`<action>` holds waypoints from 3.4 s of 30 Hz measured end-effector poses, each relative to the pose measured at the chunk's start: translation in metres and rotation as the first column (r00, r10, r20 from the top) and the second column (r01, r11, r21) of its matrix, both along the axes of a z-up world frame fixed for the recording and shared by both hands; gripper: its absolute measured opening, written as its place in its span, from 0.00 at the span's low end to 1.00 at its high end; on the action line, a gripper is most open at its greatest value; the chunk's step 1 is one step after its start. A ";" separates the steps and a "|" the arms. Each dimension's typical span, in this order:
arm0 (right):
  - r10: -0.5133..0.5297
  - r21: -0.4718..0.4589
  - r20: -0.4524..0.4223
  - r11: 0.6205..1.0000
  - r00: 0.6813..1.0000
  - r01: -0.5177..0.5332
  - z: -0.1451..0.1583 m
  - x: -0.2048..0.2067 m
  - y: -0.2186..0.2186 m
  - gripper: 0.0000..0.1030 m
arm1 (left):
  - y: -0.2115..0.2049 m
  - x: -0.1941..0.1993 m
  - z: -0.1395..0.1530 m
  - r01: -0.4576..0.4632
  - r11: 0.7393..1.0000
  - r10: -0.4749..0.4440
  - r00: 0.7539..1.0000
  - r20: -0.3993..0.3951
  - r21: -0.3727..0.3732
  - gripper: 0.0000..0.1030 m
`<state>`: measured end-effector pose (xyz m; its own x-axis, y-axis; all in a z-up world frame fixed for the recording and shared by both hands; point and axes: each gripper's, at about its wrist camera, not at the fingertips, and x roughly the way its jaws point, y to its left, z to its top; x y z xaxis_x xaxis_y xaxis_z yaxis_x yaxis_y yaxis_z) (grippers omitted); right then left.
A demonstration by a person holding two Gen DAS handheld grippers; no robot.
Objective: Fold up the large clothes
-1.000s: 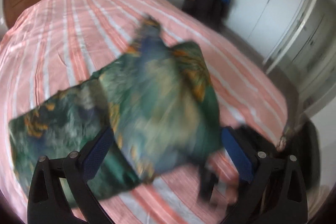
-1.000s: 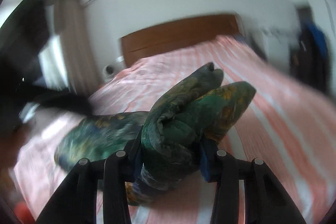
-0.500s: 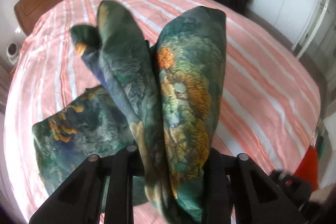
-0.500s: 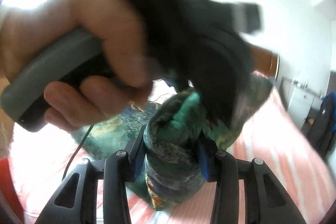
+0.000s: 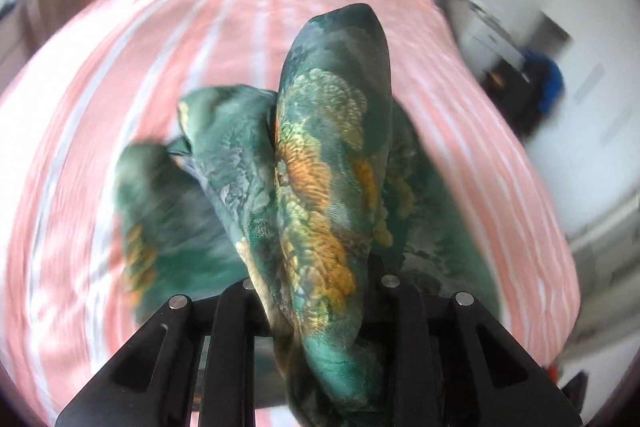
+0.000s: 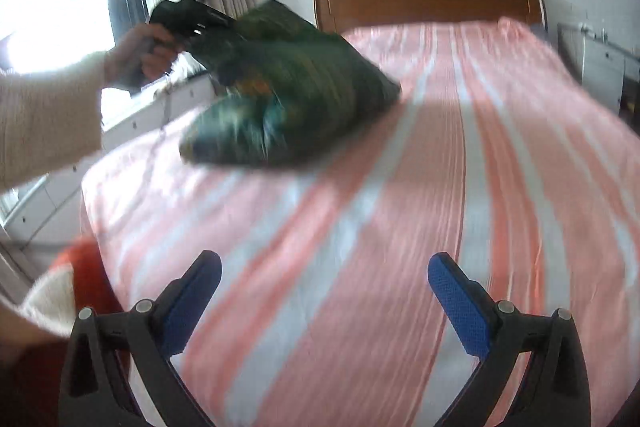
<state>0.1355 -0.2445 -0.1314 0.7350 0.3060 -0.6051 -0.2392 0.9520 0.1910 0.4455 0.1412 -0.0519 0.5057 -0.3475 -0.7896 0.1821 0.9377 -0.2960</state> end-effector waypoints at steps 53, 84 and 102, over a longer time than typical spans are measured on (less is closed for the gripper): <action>0.218 -0.204 -0.110 0.950 0.970 -0.237 0.061 0.294 0.204 1.00 | 0.151 -0.132 -0.086 -0.366 0.872 0.421 0.900 0.116 -0.325 0.91; 0.085 -0.213 -0.041 0.973 0.996 -0.092 -0.009 0.385 0.331 1.00 | 0.163 -0.150 -0.123 -0.492 0.870 0.484 0.840 0.245 -0.030 0.91; 0.111 -0.031 0.016 0.993 0.994 -0.110 0.140 0.340 0.279 1.00 | 0.173 -0.157 -0.096 -0.409 0.882 0.454 0.870 0.192 -0.232 0.93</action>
